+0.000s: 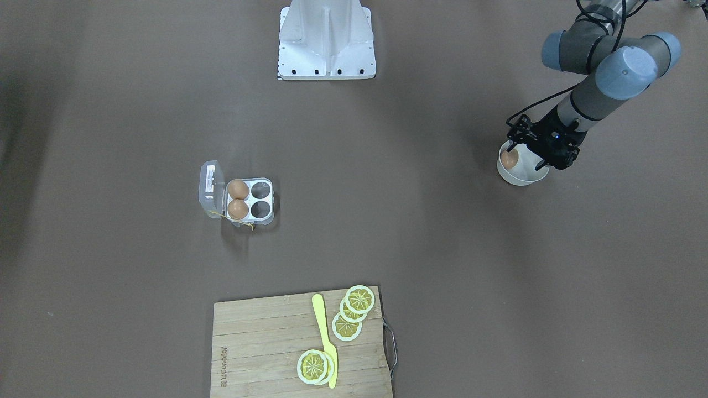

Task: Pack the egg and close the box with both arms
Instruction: 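Lower the left gripper into the cup and grasp the brown egg, then lift the egg and carry it with the left gripper to the egg box, then lower the egg into an empty slot and open the left gripper, then withdraw the left gripper from the box while the right arm moves in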

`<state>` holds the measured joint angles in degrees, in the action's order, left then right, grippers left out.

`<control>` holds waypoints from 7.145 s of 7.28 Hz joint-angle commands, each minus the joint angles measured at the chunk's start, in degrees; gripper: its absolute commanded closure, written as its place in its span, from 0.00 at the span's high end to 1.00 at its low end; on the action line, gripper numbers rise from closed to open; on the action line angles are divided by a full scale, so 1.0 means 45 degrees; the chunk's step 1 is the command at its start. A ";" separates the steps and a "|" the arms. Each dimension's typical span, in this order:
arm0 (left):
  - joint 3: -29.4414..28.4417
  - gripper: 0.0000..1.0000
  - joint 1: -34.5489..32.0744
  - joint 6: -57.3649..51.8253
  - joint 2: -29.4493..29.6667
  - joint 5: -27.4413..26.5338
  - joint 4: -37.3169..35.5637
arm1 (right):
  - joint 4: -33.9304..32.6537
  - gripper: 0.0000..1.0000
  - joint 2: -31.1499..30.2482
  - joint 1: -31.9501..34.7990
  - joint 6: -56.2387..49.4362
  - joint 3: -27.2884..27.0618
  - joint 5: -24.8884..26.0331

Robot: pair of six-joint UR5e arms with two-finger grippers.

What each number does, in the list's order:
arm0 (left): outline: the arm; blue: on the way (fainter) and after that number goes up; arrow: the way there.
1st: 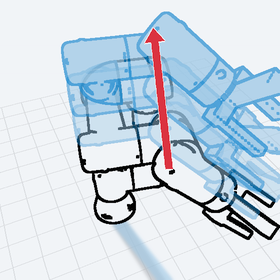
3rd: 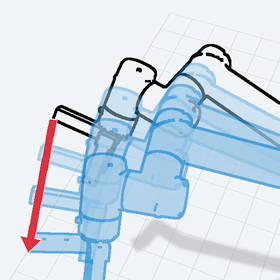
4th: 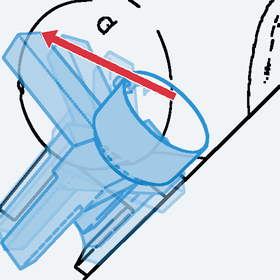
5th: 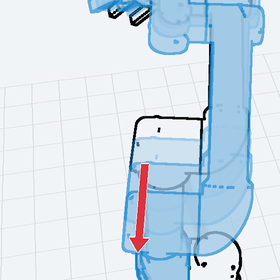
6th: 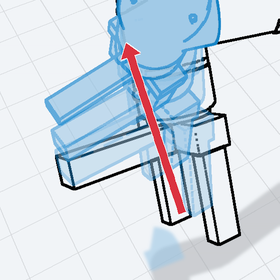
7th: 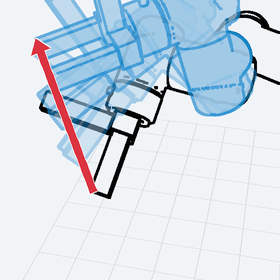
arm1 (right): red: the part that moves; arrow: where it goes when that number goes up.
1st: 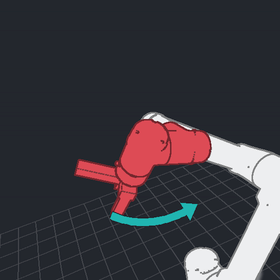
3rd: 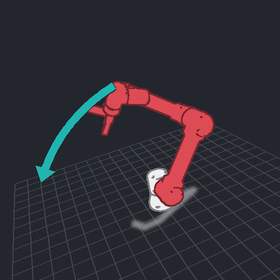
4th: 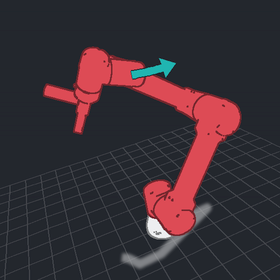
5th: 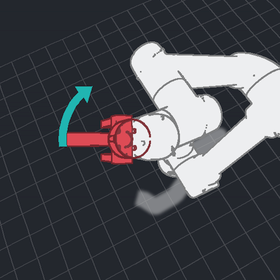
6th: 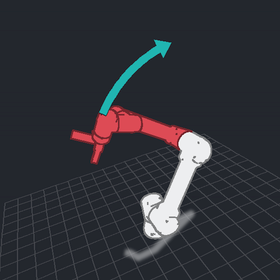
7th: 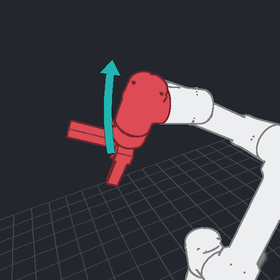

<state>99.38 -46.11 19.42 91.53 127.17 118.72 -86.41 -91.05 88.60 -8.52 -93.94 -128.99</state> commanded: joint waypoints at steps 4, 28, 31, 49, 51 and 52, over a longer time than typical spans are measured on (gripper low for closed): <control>-0.0502 0.81 0.0051 0.0060 0.0089 0.0001 0.0746 | 0.0003 1.00 0.0000 0.0000 0.0000 0.0016 0.0071; -0.7293 0.14 0.2746 0.5841 1.3543 -0.1989 -0.0369 | 0.0023 1.00 0.0019 -0.0039 -0.0020 0.0094 0.0149; -0.7804 0.14 0.3487 0.5841 1.3703 -0.3140 -0.0348 | 0.0023 1.00 0.0058 -0.0059 -0.0039 0.0114 0.0169; -0.1351 0.97 -0.1679 0.2906 0.7058 0.0235 -0.4409 | 0.0002 0.95 0.2495 -0.2241 0.1205 0.0192 -0.2545; -0.1010 0.97 -0.3281 0.2093 0.5100 0.0294 -0.4294 | 0.0023 0.86 0.3296 -0.3316 0.2064 0.0133 -0.2546; -0.1010 0.97 -0.4042 0.1028 0.4316 0.0294 -0.4235 | 0.0042 0.77 0.3900 -0.4036 0.3095 0.0133 -0.2546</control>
<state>94.39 -59.93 28.71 116.08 128.44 99.32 -86.33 -76.64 74.18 0.58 -93.32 -140.36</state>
